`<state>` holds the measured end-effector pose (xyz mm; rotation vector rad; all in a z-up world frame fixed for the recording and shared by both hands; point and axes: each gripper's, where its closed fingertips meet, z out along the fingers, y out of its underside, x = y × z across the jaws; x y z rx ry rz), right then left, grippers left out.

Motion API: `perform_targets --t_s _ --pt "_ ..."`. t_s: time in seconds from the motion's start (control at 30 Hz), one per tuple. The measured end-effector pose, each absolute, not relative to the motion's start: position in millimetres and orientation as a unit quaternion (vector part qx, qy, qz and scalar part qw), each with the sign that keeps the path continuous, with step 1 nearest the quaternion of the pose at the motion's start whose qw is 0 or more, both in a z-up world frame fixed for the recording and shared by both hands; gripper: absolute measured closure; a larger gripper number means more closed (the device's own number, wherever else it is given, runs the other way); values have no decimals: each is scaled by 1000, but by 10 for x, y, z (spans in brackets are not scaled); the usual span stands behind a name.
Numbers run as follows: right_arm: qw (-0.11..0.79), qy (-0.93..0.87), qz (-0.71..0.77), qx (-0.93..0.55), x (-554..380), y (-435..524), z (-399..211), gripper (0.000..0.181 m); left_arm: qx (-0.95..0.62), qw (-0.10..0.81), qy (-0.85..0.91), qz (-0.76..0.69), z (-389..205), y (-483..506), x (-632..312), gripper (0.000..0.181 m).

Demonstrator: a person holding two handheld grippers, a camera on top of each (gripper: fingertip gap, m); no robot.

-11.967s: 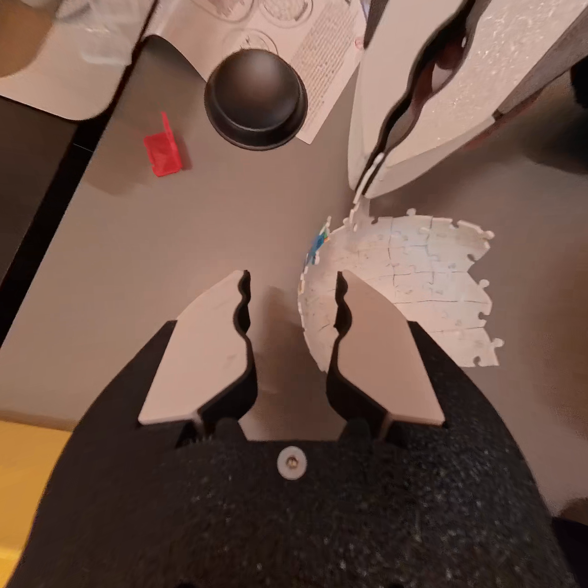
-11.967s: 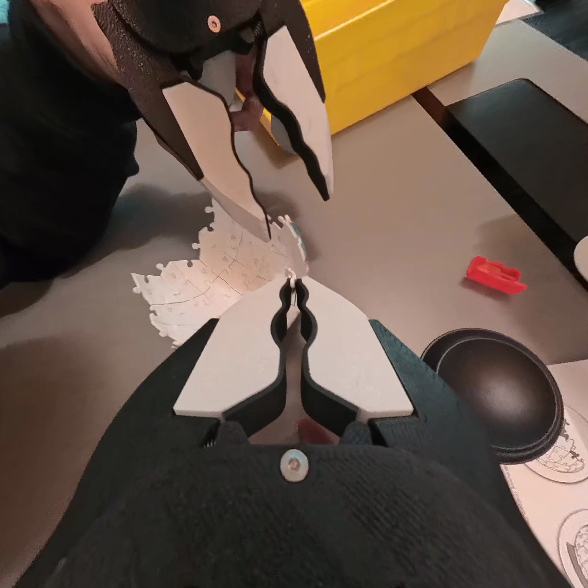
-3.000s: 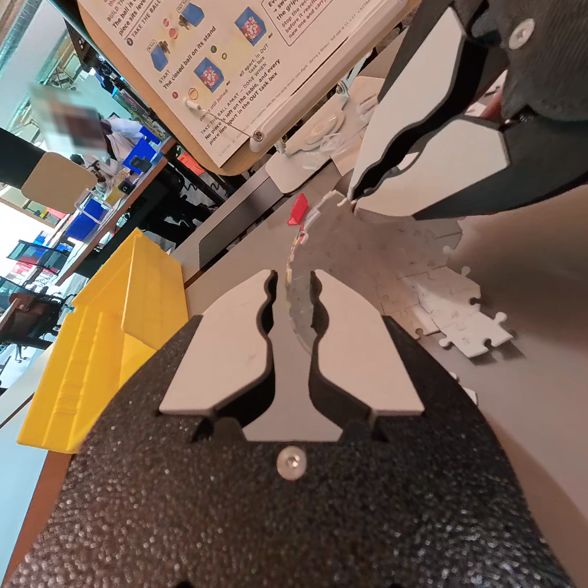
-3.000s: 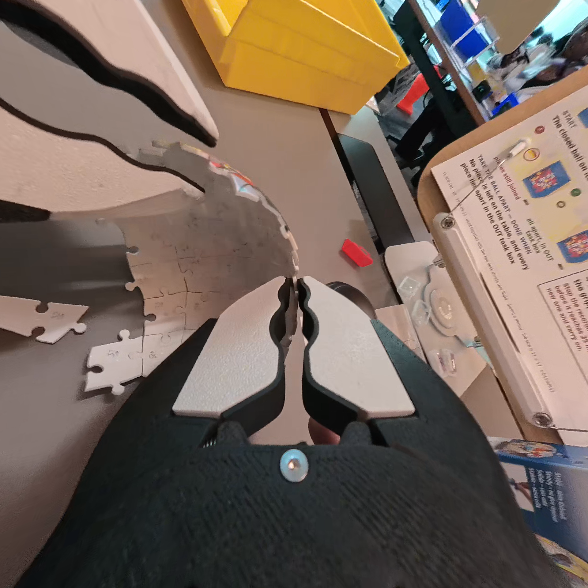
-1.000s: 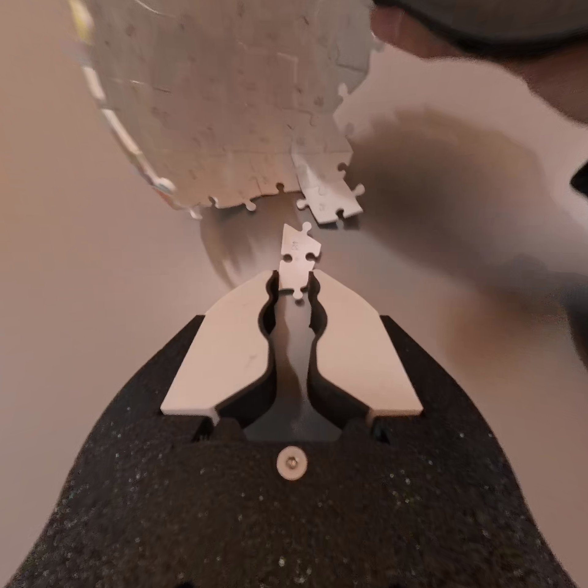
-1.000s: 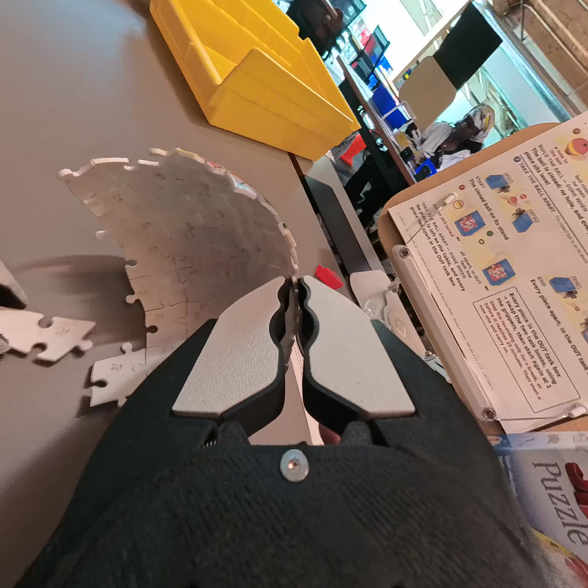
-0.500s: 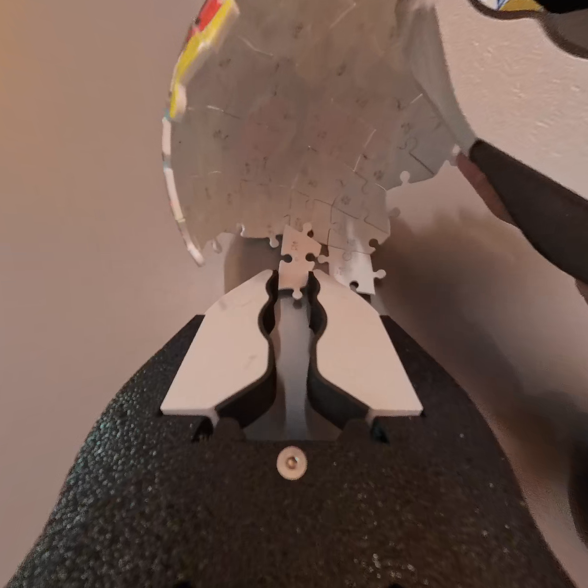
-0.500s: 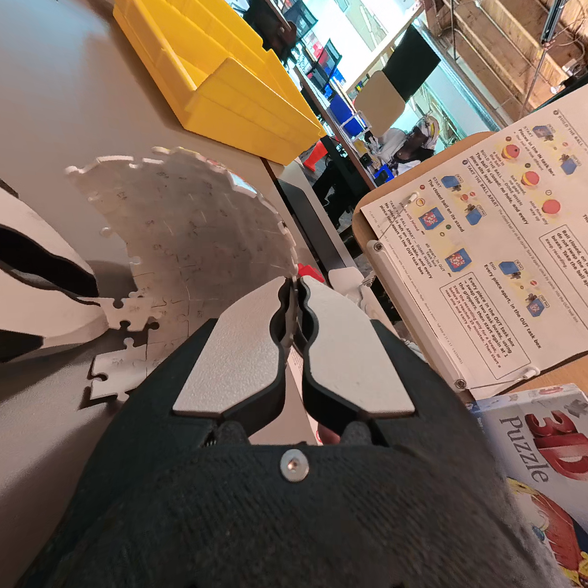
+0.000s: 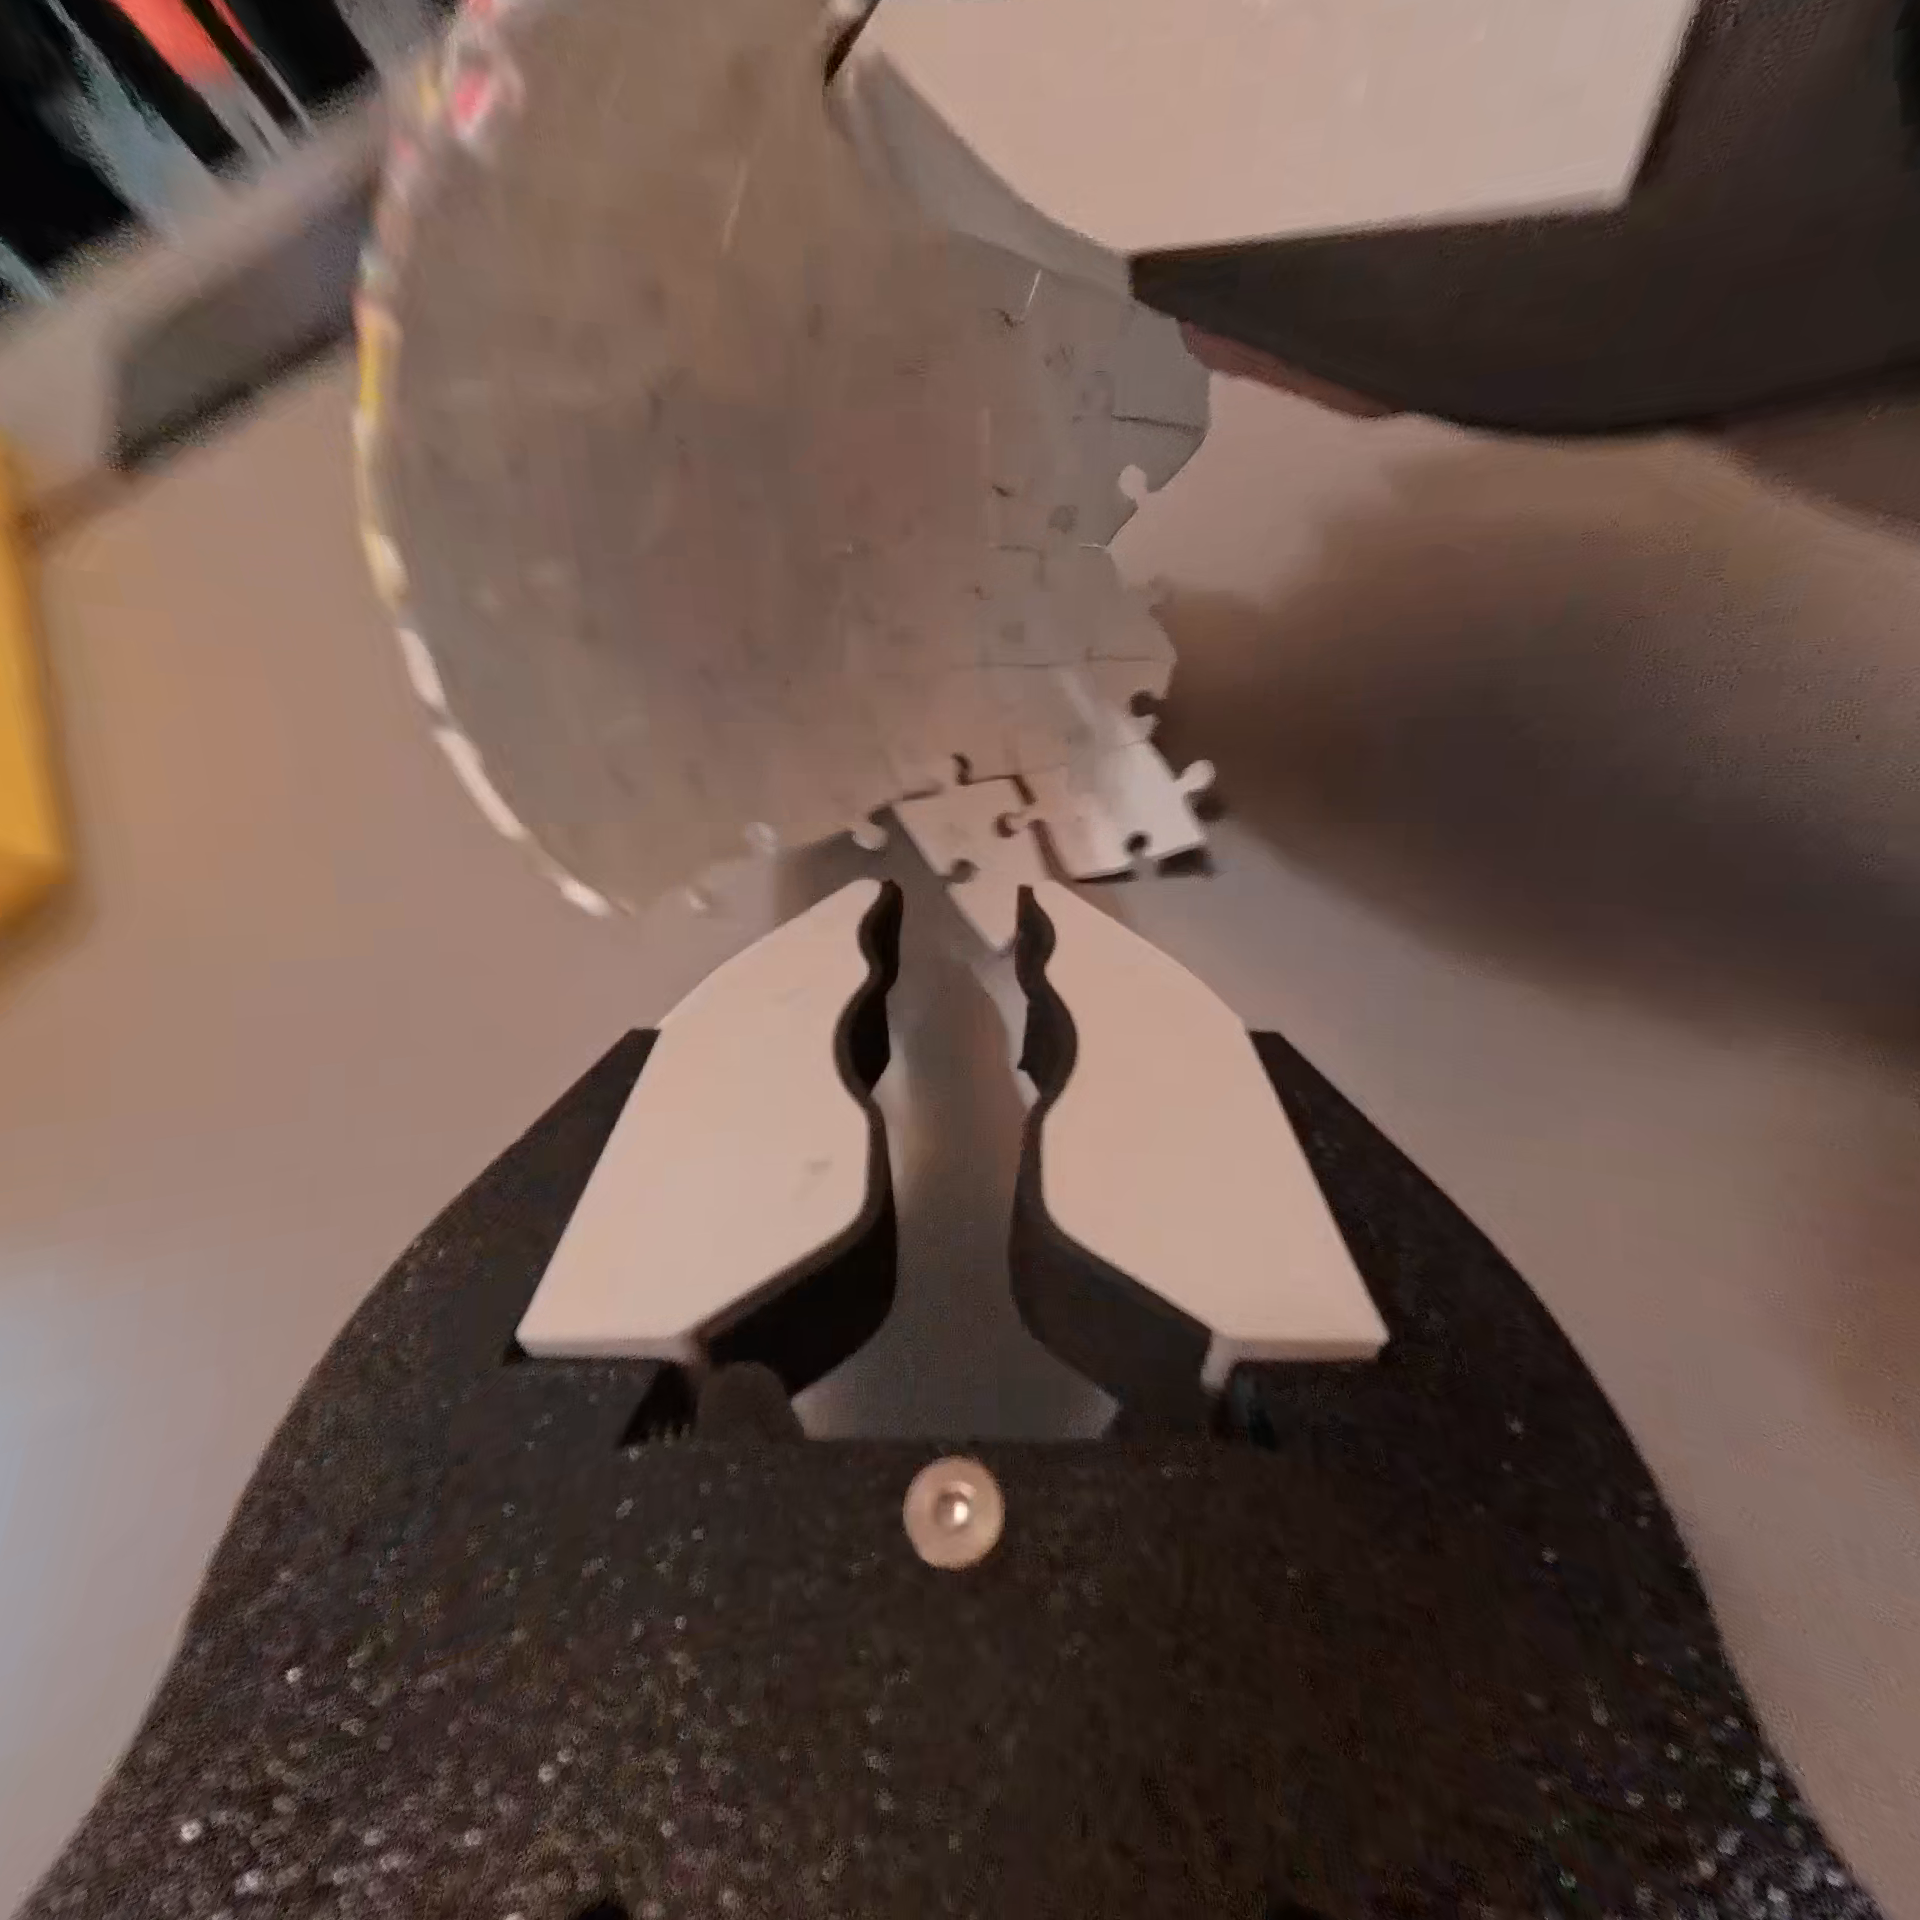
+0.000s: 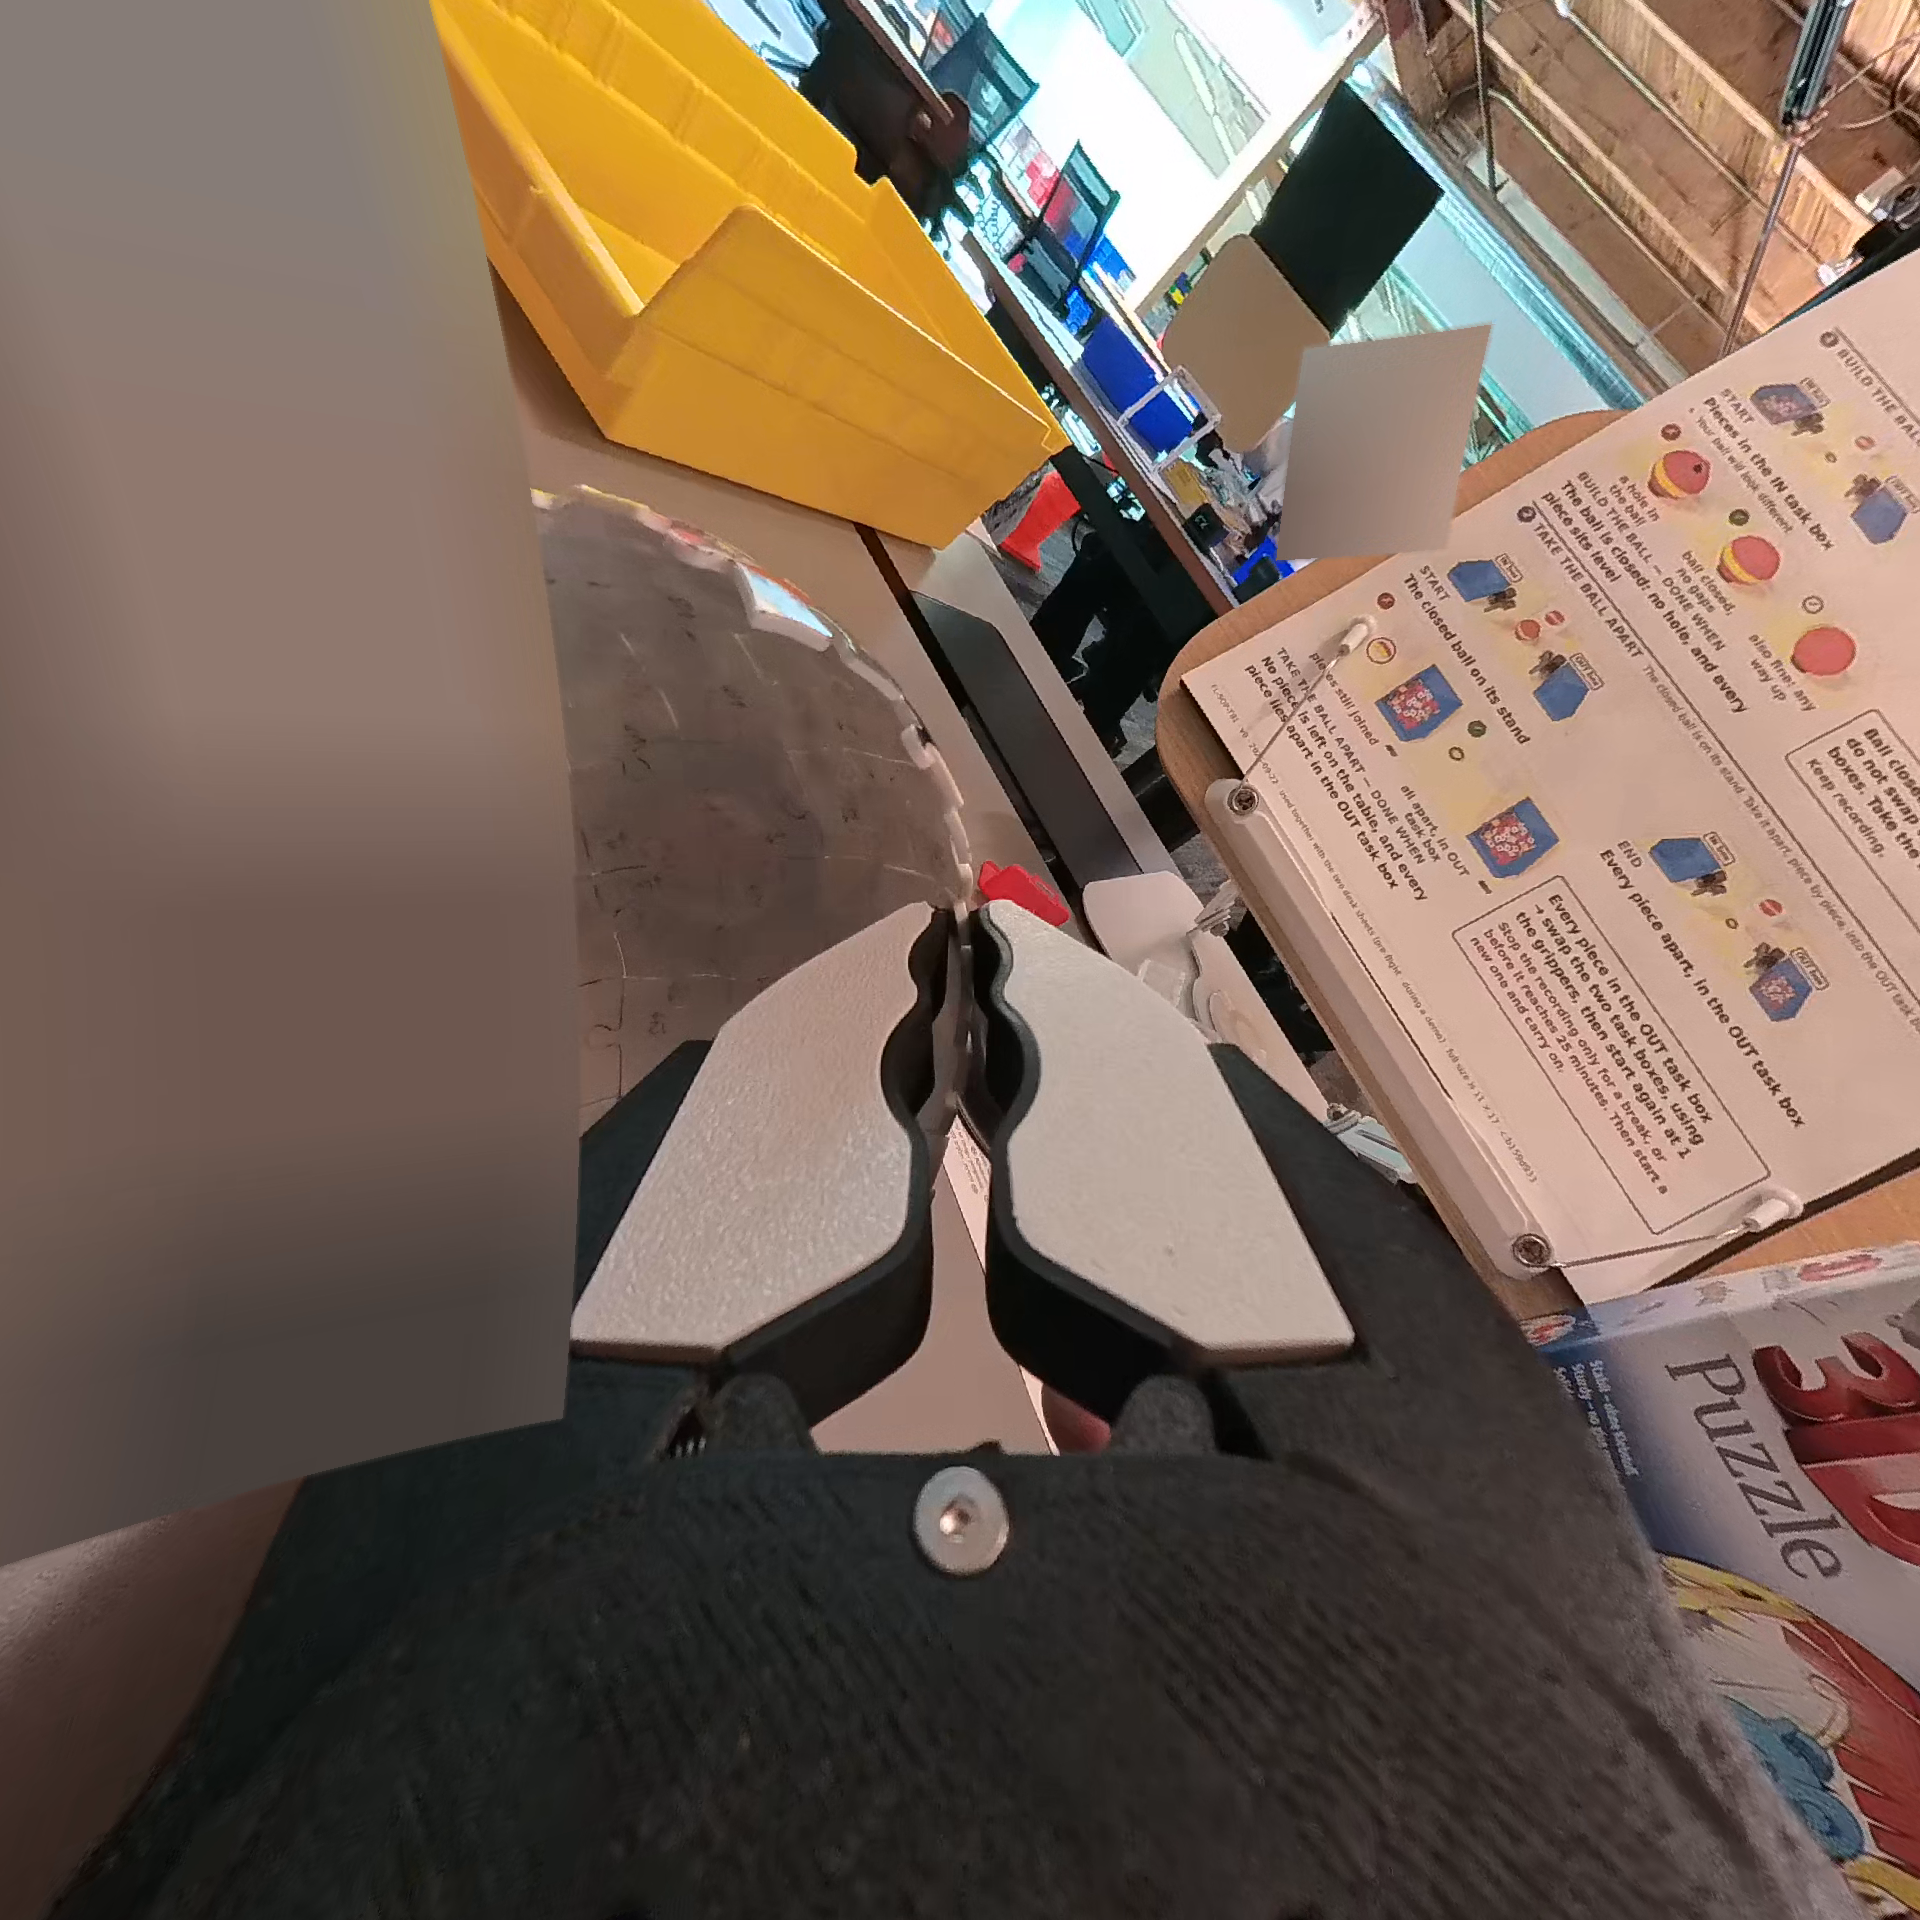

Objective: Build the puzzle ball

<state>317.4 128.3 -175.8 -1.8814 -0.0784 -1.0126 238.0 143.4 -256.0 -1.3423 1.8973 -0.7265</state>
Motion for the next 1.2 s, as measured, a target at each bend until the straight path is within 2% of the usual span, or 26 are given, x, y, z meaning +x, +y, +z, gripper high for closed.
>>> perform_targets --t_s 0.07,0.17,0.3,0.5,0.57,0.73,0.83,0.97,1.2 --pt "481 -31 -415 -772 3178 1279 -1758 177 -434 396 763 -270 -2495 1481 2395 168" --pt "482 -33 -418 -769 3179 1277 -1749 177 -333 393 800 -308 -2447 1384 2360 181" --pt "481 -39 -424 -766 3167 1287 -1742 177 -257 389 836 -288 -2530 1462 2375 181" --pt "484 -49 -424 -764 3141 1305 -1731 177 -230 413 846 -248 -2605 1515 2471 181" --pt "485 -54 -424 -763 3125 1314 -1726 177 -224 414 846 -252 -2593 1468 2456 172" --pt "484 -58 -424 -763 3115 1318 -1720 177 -294 337 850 -280 -2593 1340 2348 162" --pt "487 -58 -421 -763 3108 1327 -1719 178 -422 322 812 -242 -2625 1494 2385 161" --pt "490 -53 -418 -763 3117 1317 -1717 178 -601 218 713 -288 -2715 1503 2275 150" --pt "491 -47 -414 -765 3121 1321 -1718 178 -629 224 678 -306 -2735 1391 2307 136"
